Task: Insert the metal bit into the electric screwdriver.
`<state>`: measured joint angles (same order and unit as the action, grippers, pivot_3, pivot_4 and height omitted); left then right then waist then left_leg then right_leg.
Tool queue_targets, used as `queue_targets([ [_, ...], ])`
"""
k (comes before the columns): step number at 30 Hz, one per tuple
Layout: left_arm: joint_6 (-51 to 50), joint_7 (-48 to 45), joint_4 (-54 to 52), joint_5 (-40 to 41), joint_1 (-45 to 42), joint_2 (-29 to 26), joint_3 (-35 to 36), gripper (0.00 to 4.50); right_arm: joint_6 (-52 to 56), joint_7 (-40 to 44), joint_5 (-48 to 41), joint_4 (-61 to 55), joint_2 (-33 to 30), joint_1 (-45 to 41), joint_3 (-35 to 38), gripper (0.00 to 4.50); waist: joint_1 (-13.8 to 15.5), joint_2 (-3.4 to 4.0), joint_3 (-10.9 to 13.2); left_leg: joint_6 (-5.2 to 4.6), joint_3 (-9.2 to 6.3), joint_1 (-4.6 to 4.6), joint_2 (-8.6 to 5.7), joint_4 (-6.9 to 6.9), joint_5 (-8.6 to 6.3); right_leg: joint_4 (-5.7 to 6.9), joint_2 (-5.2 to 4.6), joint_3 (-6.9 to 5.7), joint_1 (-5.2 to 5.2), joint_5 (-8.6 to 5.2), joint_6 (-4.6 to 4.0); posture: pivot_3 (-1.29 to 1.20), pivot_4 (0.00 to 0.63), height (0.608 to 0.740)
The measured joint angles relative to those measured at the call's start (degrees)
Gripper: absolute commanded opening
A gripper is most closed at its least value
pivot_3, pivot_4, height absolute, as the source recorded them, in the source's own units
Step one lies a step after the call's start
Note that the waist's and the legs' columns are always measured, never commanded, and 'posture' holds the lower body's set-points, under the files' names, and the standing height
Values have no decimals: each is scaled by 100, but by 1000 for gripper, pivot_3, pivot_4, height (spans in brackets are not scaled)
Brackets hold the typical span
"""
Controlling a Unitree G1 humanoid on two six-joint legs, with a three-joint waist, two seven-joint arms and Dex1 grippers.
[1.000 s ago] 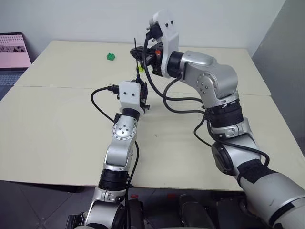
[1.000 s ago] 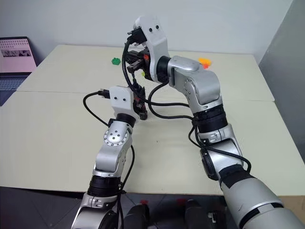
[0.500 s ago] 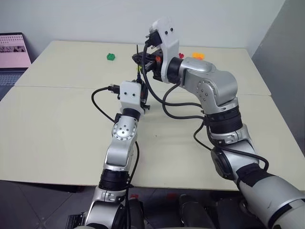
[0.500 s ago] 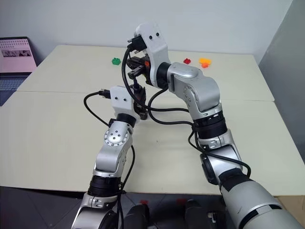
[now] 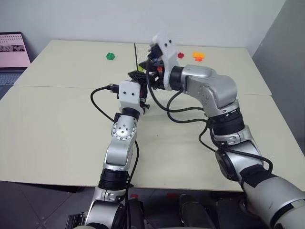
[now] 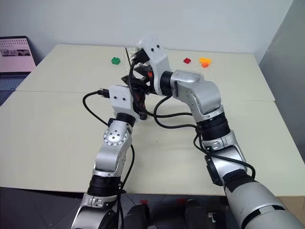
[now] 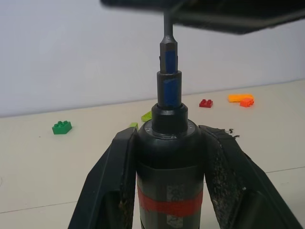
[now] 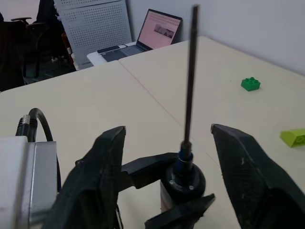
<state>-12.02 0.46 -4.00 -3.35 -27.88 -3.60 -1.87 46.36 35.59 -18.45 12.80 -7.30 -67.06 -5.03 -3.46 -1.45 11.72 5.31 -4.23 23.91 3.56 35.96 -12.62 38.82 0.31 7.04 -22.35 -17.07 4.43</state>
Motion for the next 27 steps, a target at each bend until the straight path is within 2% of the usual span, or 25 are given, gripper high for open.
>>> queue_targets([
  [10,-188,-416,2,113,-154,-319,1,1635,239,284,-680,-632,-1016,163,828,3242,5,0,1,0,-1,7,0,-3,0,-9,0,-1,-1,0,0,0,150,740],
  [13,-401,-819,106,106,-565,-824,2,1635,228,648,-739,-1283,-1776,717,808,3242,31,0,3,0,-6,33,-1,-2,0,-14,-1,-8,-20,0,0,0,150,740],
  [16,-529,-1397,431,40,-1338,-1527,-15,1635,178,1077,-741,-1940,-2610,1464,721,3242,73,-1,5,2,-7,61,-7,1,1,-17,-6,-10,-44,0,0,0,150,740],
  [20,-602,-2699,962,-75,-2238,-2378,-529,1635,95,1528,-821,-2651,-3354,2223,727,3242,106,1,6,3,-6,77,-10,-1,2,-28,-12,-15,-58,0,1,0,150,740],
  [25,-153,-4626,2058,-498,-2823,-2881,-1898,1635,77,2039,-1295,-3598,-4183,3282,1316,3242,145,1,7,2,-6,94,-8,-5,2,-28,-10,-20,-79,-1,-1,0,150,740],
  [27,180,-5165,2703,-662,-3080,-2878,-2187,1634,106,2182,-1454,-3879,-4420,3676,1549,3242,152,-1,12,2,-4,97,-8,0,2,-27,-10,-17,-82,-2,-1,0,150,740],
])
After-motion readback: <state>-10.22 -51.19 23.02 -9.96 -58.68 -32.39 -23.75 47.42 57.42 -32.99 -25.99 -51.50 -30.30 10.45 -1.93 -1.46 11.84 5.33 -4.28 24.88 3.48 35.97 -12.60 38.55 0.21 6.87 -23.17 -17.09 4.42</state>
